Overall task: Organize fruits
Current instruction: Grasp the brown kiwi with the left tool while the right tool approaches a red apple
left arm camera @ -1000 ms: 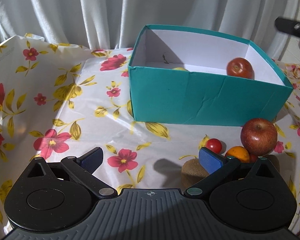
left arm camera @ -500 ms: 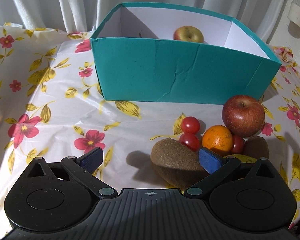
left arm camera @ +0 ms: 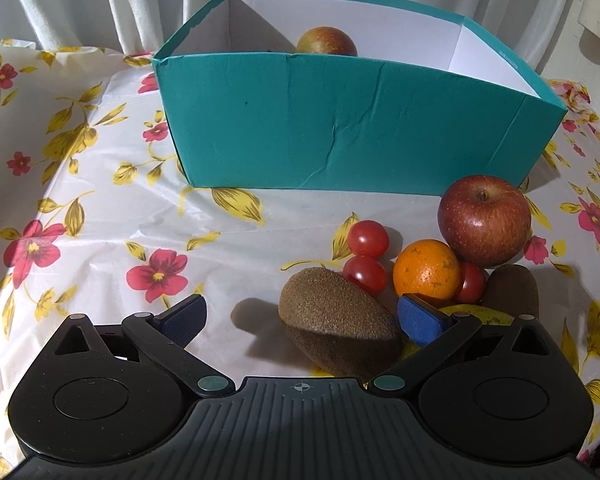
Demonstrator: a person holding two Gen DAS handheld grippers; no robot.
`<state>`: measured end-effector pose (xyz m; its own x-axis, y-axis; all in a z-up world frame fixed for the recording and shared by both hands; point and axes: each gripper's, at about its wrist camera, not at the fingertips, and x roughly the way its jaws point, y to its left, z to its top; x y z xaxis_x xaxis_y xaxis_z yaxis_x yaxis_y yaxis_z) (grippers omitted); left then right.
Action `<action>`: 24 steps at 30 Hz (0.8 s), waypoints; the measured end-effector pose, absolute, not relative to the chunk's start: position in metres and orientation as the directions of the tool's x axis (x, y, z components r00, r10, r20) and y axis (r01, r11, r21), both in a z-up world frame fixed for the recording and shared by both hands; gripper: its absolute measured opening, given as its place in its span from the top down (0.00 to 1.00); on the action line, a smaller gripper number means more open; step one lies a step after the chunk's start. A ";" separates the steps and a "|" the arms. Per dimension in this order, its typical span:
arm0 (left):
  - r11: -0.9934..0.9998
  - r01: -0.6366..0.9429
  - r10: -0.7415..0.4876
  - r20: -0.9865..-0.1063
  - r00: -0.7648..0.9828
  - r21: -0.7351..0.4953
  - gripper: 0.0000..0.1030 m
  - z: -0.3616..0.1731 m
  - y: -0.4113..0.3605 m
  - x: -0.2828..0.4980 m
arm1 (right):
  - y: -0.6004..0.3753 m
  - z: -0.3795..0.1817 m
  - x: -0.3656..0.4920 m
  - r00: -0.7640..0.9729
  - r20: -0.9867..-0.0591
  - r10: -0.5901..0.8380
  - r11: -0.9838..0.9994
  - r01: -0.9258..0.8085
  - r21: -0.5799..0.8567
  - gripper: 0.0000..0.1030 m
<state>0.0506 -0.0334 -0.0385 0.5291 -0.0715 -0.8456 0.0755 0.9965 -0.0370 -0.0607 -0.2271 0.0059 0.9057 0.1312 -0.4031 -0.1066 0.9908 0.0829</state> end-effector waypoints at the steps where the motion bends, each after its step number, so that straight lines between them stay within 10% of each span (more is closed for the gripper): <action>1: 0.997 0.071 -0.069 -0.845 0.530 -0.037 0.00 -0.039 -0.033 0.050 | -0.228 0.006 -0.061 0.905 -0.404 0.131 0.991 -0.106 0.085 0.00; 20: 0.997 0.030 -0.077 -0.867 0.492 -0.072 0.01 -0.043 -0.033 0.059 | -0.228 0.006 -0.060 0.897 -0.425 0.125 0.992 -0.104 0.072 0.00; 24: 0.995 0.041 -0.101 -0.872 0.479 -0.093 0.15 -0.043 -0.034 0.060 | -0.229 0.006 -0.060 0.897 -0.425 0.121 0.992 -0.099 0.075 0.00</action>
<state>0.0603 -0.0340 -0.0432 0.4795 -0.1013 -0.8717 0.0412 0.9948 -0.0929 -0.0598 -0.2291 0.0063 0.8971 0.1214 -0.4249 -0.0985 0.9923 0.0754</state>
